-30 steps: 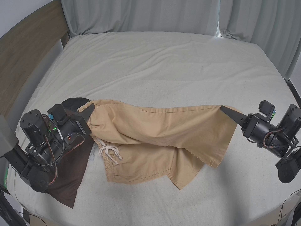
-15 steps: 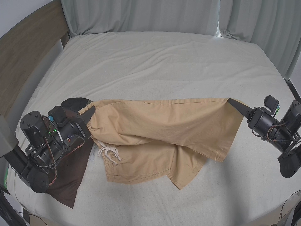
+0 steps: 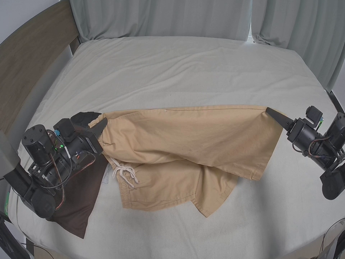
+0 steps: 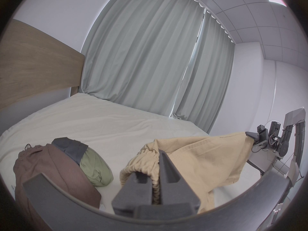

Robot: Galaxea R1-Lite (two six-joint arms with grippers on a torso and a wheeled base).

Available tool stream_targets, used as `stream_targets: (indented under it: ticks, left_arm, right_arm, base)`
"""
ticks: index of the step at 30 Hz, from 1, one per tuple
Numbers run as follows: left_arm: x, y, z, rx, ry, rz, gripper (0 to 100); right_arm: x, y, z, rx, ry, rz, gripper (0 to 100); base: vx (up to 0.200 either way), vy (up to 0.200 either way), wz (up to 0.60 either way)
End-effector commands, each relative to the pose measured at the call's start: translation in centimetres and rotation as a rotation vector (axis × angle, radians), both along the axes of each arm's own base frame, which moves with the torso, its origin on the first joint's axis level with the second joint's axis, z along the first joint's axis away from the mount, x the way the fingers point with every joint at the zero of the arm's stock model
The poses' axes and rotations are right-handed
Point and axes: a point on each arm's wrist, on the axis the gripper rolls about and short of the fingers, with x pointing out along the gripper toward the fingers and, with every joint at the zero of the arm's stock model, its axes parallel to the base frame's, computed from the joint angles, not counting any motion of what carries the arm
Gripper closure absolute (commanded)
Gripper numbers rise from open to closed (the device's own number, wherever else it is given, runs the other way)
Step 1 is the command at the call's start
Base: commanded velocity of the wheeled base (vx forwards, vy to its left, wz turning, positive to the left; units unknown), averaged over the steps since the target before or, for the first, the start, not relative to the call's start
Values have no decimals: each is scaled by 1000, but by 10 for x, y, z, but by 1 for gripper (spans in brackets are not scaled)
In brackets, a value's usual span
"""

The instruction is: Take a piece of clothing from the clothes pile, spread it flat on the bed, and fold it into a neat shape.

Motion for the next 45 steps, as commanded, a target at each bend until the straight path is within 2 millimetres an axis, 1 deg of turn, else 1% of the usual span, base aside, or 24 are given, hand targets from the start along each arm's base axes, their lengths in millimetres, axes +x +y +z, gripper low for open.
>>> stream_targets:
  ticks: [1,9,11,18,35,38,45]
  left_arm:
    - [5,2,6,-9,-32,10,100]
    - [7,1,9,-16,-44,12,100]
    - [8,6,9,-16,-44,26,100]
    - [9,10,9,-17,-44,40,100]
    - [10,10,7,-14,-37,42,100]
    - [10,11,7,-14,-37,45,100]
    - [10,11,6,-13,-34,46,100]
  right_arm:
    - [1,-2,0,0,0,-10,100]
    - [1,-4,-1,0,1,-14,100]
    - [1,-4,-1,0,1,-14,100]
    - [2,-6,0,0,0,-22,100]
    - [3,-6,1,1,-5,-25,100]
    - [4,-11,1,0,-5,-40,100]
    - [4,-11,1,1,-6,-43,100]
  base:
    - [0,0,0]
    - [0,0,0]
    - [0,0,0]
    - [0,0,0]
    - [0,0,0]
    - [0,0,0]
    - [0,0,0]
